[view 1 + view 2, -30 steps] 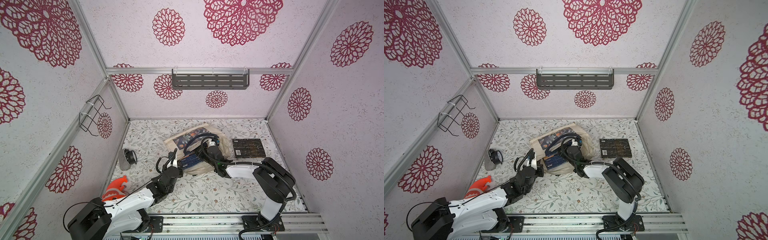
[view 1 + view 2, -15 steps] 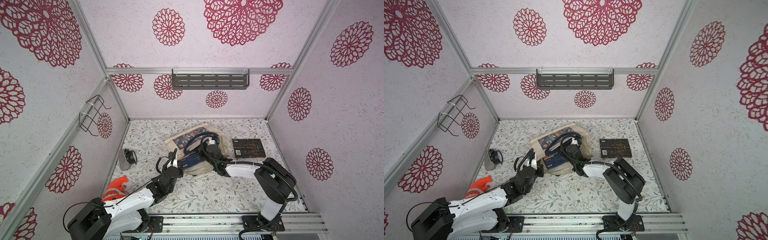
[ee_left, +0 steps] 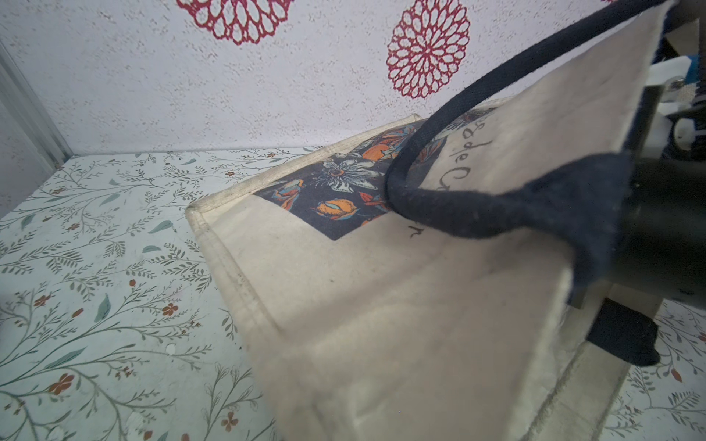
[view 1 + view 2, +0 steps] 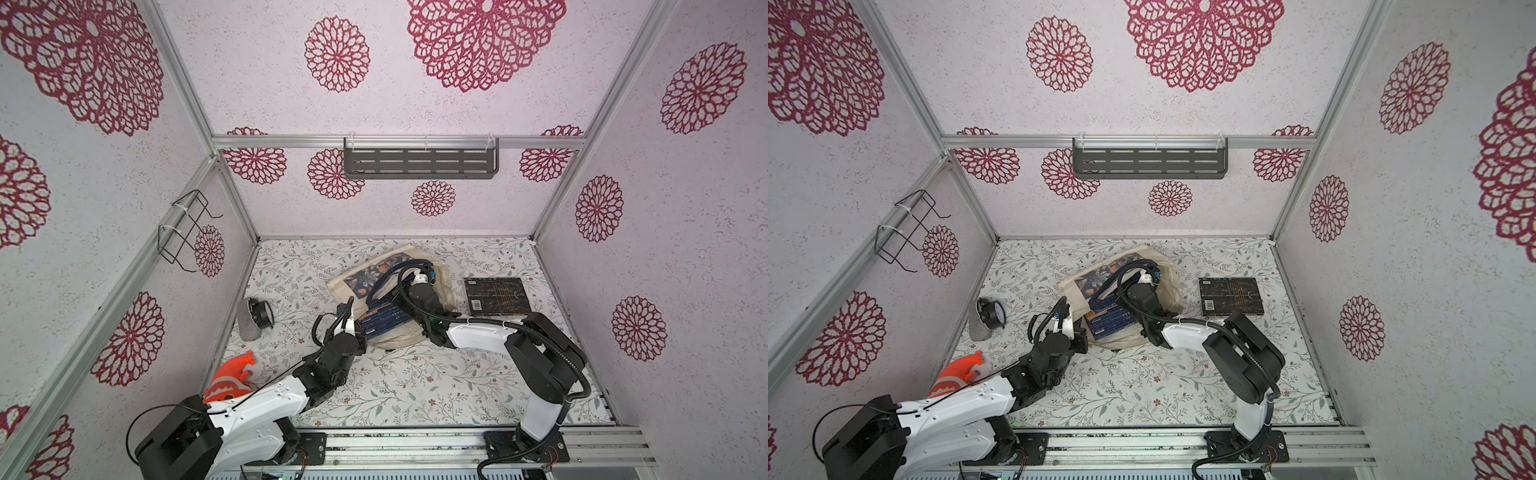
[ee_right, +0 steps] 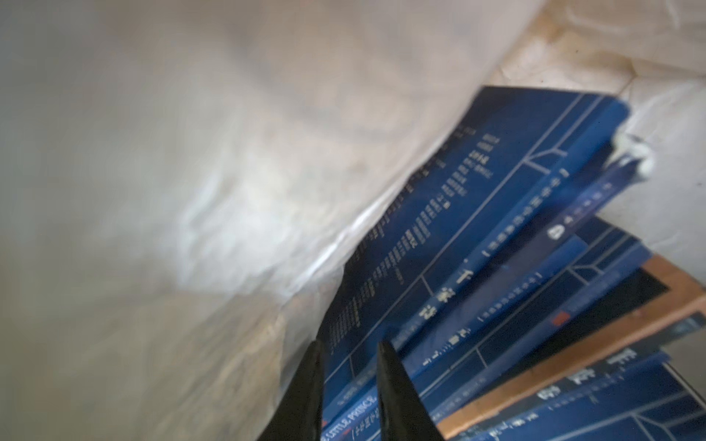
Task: Take out the books from the canvas bag
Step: Pick up the book from the canvas bag.
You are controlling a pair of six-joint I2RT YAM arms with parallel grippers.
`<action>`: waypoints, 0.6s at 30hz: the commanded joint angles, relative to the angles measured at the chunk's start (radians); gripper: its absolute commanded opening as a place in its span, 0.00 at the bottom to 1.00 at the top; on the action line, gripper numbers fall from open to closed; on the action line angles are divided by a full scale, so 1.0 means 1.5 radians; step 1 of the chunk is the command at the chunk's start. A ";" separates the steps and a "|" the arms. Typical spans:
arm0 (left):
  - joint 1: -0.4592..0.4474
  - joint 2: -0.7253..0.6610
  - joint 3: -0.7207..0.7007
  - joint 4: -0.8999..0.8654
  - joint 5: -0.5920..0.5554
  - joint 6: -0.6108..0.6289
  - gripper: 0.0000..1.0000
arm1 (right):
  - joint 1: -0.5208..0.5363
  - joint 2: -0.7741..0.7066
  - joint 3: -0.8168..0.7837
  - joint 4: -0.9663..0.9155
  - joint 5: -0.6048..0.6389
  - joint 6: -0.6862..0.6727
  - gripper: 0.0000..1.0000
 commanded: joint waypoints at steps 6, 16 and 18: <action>-0.001 -0.016 0.009 0.033 -0.001 0.009 0.00 | -0.012 0.014 0.062 0.009 -0.011 -0.018 0.25; -0.002 -0.011 0.011 0.034 0.001 0.009 0.00 | 0.005 -0.028 -0.018 0.039 0.003 0.031 0.38; -0.002 -0.010 0.012 0.034 0.002 0.009 0.00 | 0.010 -0.037 -0.033 0.037 0.013 0.034 0.39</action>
